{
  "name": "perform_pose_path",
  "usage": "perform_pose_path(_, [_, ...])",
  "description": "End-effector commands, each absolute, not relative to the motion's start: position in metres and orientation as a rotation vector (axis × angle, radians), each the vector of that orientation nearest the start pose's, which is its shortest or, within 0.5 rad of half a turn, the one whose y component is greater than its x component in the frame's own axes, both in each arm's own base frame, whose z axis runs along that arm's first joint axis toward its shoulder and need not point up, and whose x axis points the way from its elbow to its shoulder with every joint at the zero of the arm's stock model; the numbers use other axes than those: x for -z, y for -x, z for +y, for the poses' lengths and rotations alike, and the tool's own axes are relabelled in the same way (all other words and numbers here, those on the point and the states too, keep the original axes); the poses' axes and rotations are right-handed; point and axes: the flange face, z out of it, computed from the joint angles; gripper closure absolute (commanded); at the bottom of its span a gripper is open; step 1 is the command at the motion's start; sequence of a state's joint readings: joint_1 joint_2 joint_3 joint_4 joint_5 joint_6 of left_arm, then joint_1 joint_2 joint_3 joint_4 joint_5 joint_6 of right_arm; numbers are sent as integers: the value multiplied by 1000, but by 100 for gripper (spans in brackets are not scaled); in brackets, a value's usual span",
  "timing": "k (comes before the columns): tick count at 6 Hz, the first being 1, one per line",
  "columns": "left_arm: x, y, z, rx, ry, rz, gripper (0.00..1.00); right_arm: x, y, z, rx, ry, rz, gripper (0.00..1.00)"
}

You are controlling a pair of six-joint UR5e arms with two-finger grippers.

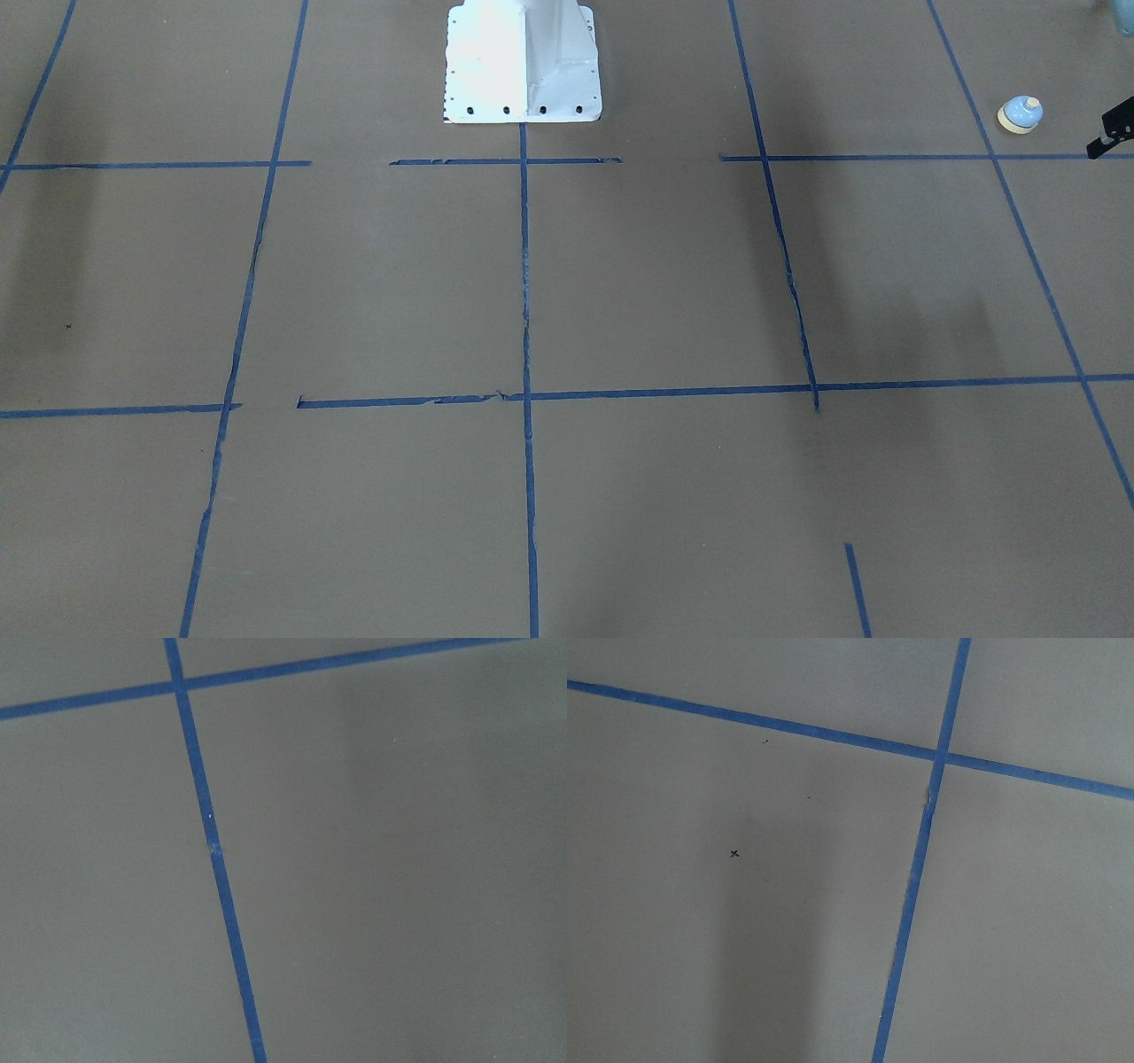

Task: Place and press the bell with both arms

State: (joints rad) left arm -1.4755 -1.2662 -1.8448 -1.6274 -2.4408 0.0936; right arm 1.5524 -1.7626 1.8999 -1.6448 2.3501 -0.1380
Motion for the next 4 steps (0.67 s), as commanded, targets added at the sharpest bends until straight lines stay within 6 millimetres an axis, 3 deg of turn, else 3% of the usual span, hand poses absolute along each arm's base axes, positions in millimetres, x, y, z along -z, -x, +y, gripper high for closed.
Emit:
perform_pose_path(1, [-661,20,-342,-144,8,825,0,-593,-56,-412,173,-103,-775,0])
perform_pose_path(4, [-699,-41,-301,-194,106,731,0,-598,-56,-409,170,-93,-774,0])
